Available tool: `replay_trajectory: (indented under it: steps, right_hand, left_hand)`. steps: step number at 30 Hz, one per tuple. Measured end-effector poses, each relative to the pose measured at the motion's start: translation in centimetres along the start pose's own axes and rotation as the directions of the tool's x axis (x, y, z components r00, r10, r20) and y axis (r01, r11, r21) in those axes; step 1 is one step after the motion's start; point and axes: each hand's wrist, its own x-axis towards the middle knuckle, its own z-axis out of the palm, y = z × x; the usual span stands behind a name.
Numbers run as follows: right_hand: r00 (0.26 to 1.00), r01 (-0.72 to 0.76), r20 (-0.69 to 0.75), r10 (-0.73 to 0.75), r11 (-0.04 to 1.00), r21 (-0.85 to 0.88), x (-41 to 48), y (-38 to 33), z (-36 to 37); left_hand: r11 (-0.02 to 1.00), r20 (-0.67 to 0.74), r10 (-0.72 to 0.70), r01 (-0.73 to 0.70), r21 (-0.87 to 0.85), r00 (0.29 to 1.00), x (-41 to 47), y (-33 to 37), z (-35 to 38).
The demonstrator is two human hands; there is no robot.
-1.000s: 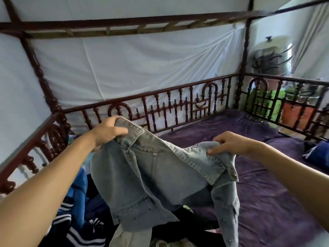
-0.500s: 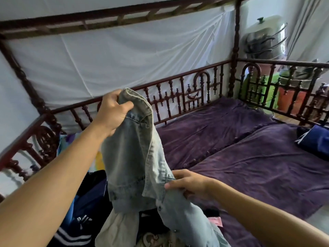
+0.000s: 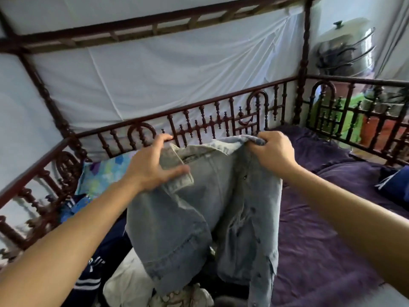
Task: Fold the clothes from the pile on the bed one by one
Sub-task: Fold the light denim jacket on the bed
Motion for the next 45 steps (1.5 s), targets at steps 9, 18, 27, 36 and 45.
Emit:
replay_trajectory:
  steps: [9, 18, 27, 36, 45]
  right_hand:
    - [0.575, -0.075, 0.818, 0.008, 0.996, 0.043, -0.4, 2.4, -10.3]
    - [0.995, 0.096, -0.008, -0.096, 0.993, 0.066, 1.8, 6.8, -10.8]
    - [0.882, -0.344, 0.352, 0.312, 0.939, 0.029, 1.6, 8.8, -7.8]
    - [0.874, -0.478, 0.252, 0.414, 0.824, 0.304, 4.9, 13.8, -6.0]
    - [0.679, -0.717, -0.127, 0.724, 0.69, 0.103, 4.9, 37.4, -7.4]
  left_hand:
    - [0.995, 0.08, -0.053, 0.046, 0.084, 0.995, 4.1, 2.9, 3.4]
    - [0.652, 0.404, -0.201, 0.429, -0.625, 0.893, 7.0, 6.8, 8.0]
    - [0.471, 0.379, 0.054, 0.311, -0.825, 0.924, 15.3, 3.2, 5.2]
    - [0.922, -0.081, 0.116, -0.137, -0.361, 0.99, 26.5, 8.9, 16.6]
    - [0.964, 0.191, 0.115, -0.063, -0.259, 0.975, 29.3, 20.8, 37.6]
